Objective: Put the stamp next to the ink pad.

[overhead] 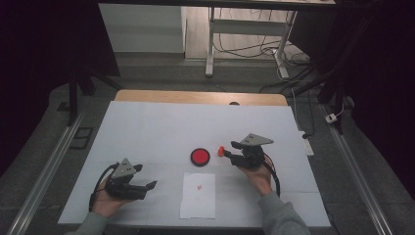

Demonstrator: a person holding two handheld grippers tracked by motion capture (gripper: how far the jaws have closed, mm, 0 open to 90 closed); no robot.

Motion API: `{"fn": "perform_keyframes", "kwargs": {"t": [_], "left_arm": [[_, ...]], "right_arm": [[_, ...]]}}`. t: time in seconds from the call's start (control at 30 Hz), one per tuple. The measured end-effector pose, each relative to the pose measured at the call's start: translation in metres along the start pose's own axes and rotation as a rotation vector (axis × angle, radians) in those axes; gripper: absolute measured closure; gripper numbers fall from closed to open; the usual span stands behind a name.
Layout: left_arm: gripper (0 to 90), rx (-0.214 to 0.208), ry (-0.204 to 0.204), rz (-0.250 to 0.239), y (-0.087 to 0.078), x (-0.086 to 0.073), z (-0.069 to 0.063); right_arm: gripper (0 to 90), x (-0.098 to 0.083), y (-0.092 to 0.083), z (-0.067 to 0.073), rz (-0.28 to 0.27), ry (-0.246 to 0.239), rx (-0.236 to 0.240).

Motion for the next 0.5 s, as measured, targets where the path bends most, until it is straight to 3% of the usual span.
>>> {"fn": "perform_keyframes", "kwargs": {"t": [0.27, 0.5], "left_arm": [[19.6, 0.007, -0.010, -0.004, -0.001, 0.000, 0.003], [19.6, 0.003, -0.008, 0.002, 0.000, -0.001, 0.003]], "right_arm": [[48.0, -0.010, -0.038, -0.002, 0.013, -0.007, -0.018], [47.9, -0.024, -0.081, -0.009, 0.021, -0.009, -0.054]]}}
Point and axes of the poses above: each handheld gripper's, and its own axes: y roughly forward along the jaws, x roughly out of its top, z roughly to its left, the point moved 3 cm from there along y, roughly forward along the jaws, and after that the axes turned 15 degrees about -z, right-handed, at the moved point
